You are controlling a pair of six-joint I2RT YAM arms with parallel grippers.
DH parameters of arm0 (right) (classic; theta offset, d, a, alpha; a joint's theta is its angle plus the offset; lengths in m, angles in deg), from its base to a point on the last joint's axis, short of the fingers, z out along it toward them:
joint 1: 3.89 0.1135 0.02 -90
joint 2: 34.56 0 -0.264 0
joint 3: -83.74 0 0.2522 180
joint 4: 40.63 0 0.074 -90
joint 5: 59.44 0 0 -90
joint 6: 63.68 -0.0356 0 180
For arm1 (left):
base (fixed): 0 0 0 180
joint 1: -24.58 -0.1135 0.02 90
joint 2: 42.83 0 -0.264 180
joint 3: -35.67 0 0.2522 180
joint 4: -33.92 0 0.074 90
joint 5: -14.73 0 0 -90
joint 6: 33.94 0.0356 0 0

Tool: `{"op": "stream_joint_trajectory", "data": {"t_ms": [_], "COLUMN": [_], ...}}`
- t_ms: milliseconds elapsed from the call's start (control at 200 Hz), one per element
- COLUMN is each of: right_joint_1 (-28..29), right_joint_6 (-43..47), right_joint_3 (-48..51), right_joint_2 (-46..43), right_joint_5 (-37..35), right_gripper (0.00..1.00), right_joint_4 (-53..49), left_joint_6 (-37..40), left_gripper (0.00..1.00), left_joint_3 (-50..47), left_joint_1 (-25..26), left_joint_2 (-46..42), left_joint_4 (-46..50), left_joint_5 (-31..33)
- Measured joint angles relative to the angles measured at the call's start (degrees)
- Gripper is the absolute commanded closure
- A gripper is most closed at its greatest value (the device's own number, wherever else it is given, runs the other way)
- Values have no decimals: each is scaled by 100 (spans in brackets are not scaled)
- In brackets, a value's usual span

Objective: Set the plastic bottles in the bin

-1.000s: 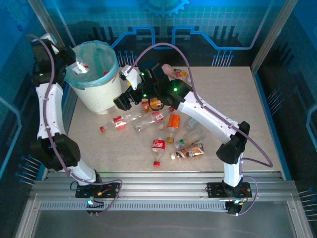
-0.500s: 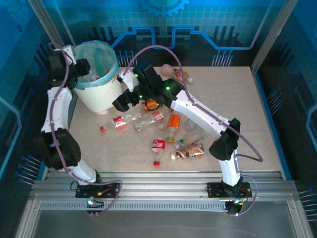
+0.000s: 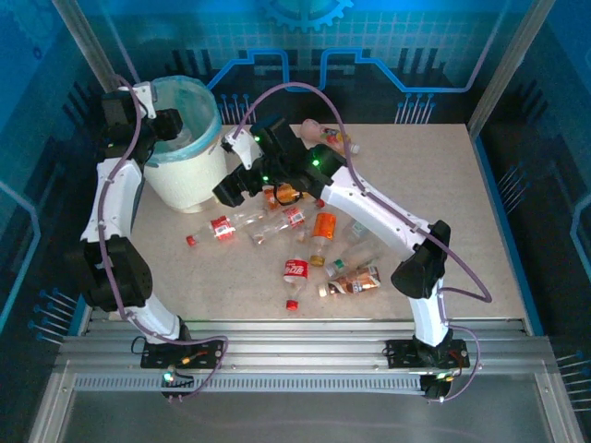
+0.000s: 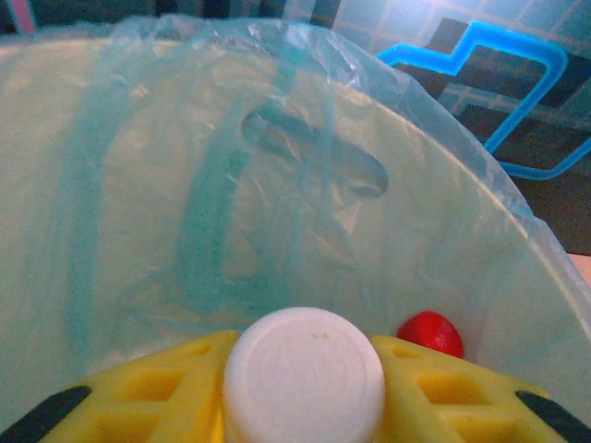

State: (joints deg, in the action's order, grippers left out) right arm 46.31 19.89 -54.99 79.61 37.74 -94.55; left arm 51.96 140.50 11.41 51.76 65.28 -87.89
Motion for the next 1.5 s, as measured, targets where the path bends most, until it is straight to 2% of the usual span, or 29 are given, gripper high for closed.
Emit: {"op": "stream_joint_trajectory", "data": {"t_ms": [50, 210, 465, 650, 830, 1025, 1201, 1356, 1501], "right_joint_1": [0, 0, 0, 0, -28, -280, -691, -1073, -1200], "right_joint_6": [0, 2, -4, -24, -74, -201, -387, -474, -415], "right_joint_3": [15, -17, 52, 52, 70, 592, 2481, 4059, 4802], "right_joint_2": [0, -4, -76, -168, -223, -564, -1631, -2662, -3224], "right_joint_5": [-20, -66, -105, -393, -713, -1080, -1480, -1574, -1445], "right_gripper": [2, 3, 3, 4, 6, 12, 14, 18, 19], "right_joint_4": [-15, -15, -31, -68, -278, -557, -518, -479, -450], "left_joint_6": [-33, -35, -39, -87, -175, -55, 264, 496, 651], "left_gripper": [48, 42, 41, 40, 40, 40, 39, 39, 35], "left_joint_3": [7, 28, 92, 579, 723, 570, -411, -1447, -2100], "left_joint_1": [9, 28, 28, 35, 271, 1187, 2494, 3541, 4391], "left_joint_2": [2, 2, 2, -26, -645, -1829, -2824, -3099, -3101], "left_joint_4": [74, 186, 295, 640, 848, 824, 741, 756, 850], "left_joint_5": [-44, -125, -140, -127, 120, 424, 634, 942, 1161]}}
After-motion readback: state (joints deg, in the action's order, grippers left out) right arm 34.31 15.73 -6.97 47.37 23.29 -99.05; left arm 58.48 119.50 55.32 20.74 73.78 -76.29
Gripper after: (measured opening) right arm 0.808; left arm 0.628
